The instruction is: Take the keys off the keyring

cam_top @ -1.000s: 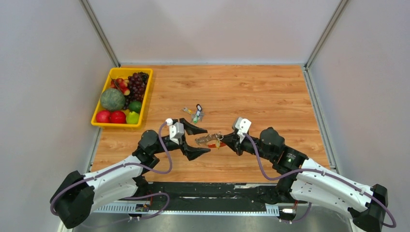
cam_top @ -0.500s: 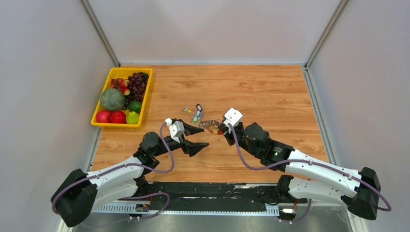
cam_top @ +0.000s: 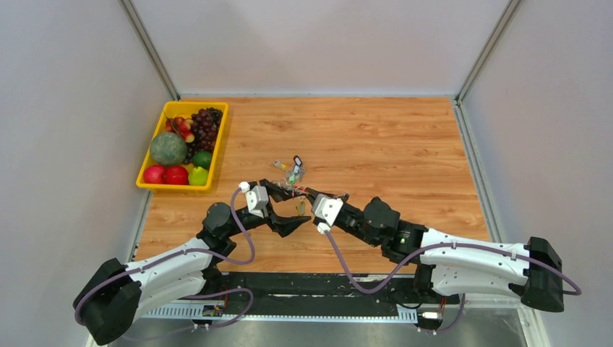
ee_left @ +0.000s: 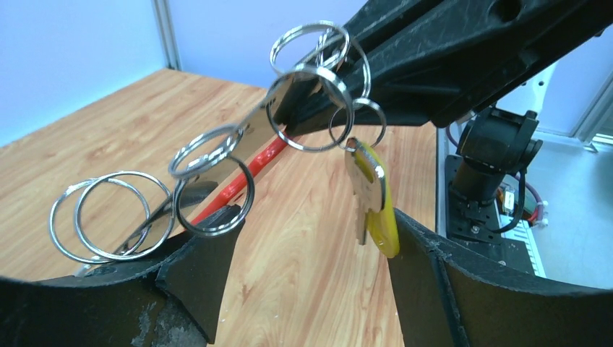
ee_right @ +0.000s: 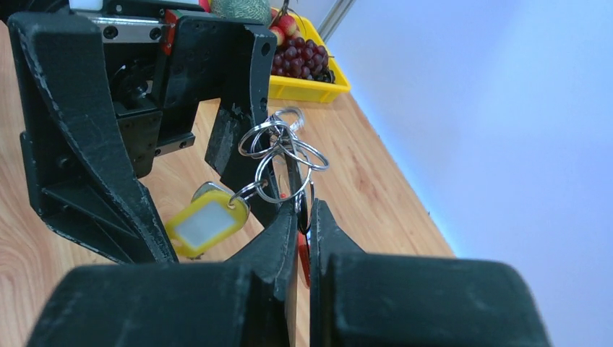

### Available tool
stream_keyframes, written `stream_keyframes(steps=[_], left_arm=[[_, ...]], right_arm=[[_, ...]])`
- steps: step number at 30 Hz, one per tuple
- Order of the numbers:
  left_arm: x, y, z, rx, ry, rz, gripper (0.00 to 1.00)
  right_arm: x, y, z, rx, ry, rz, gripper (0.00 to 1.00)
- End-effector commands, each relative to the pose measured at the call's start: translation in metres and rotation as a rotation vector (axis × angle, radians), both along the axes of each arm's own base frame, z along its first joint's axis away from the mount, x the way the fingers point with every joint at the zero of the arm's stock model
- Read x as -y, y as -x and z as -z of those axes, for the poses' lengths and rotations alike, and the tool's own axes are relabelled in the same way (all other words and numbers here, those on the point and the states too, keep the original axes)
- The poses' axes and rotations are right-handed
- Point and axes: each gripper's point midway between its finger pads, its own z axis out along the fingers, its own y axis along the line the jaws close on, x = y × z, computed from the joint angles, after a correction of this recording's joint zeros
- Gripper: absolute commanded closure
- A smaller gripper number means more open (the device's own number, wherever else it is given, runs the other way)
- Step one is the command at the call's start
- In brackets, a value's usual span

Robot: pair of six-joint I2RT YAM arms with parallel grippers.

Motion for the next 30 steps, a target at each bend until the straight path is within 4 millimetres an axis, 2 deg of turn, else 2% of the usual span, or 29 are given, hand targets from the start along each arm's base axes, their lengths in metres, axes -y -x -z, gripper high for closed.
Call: stream_keyframes(steps=[1,7,12,13,22,24,27,30], left_arm=[[-0.007,0.006,-0.025,0.106,0.078,-0.009,0.18],[-0.005,0.017,-0.027,0.133,0.085,0.047,0.25],[-0.002,0.017,-0.027,0.120,0.080,0.067,0.46],[-0.002,0.017,-0.027,0.119,0.081,0.065,0.48],[-0.003,0.015,-0.029,0.106,0.084,0.051,0.50],[-0.002,0.014,-0.028,0.100,0.076,0.051,0.61],[0.000,0.012,-0.025,0.087,0.061,0.050,0.86],[0.002,0.008,-0.021,0.064,0.042,0.044,0.97]], right_arm=[[-0.010,0.007,-0.023,0.140,-0.018,-0.043,1.00],[-0.016,0.008,-0.018,0.138,0.003,-0.038,1.00],[-0.017,0.006,-0.012,0.138,0.023,-0.015,1.00],[-0.018,0.006,-0.010,0.136,0.027,-0.015,1.00],[-0.014,-0.003,0.010,0.081,0.059,0.050,1.00],[-0.012,-0.006,0.015,0.059,0.063,0.074,1.00],[-0.004,-0.015,0.021,0.016,0.064,0.151,1.00],[0.005,-0.023,0.027,-0.016,0.065,0.220,1.00]])
